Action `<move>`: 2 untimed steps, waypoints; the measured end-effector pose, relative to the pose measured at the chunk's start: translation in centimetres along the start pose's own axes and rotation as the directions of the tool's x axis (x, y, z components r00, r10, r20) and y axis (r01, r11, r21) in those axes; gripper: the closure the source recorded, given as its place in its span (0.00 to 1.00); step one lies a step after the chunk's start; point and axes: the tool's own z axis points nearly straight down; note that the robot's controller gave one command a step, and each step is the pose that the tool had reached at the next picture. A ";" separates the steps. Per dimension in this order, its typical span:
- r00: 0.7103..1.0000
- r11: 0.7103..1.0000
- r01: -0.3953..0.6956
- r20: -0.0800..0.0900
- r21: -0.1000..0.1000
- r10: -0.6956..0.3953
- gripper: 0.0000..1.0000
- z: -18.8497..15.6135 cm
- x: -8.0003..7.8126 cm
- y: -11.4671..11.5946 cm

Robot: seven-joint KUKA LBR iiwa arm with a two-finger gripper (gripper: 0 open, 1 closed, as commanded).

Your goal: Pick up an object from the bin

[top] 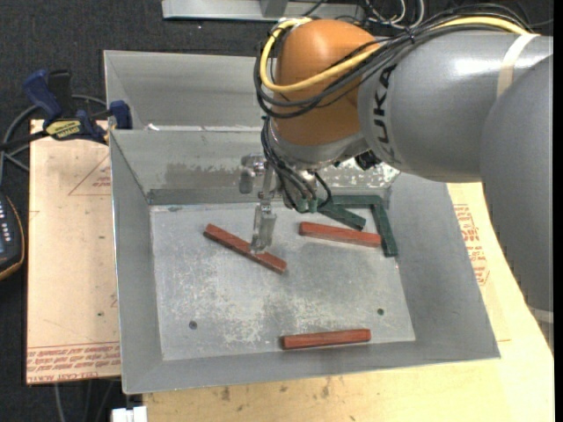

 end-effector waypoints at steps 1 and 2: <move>0.998 0.998 -0.065 -0.009 0.003 0.065 0.00 12.5 -1.0 -2.2; 0.998 0.998 -0.066 0.000 0.000 0.066 1.00 12.0 -1.3 -2.1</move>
Offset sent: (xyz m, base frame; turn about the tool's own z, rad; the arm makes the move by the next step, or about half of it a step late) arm 0.0124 -0.0212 -0.1198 0.0660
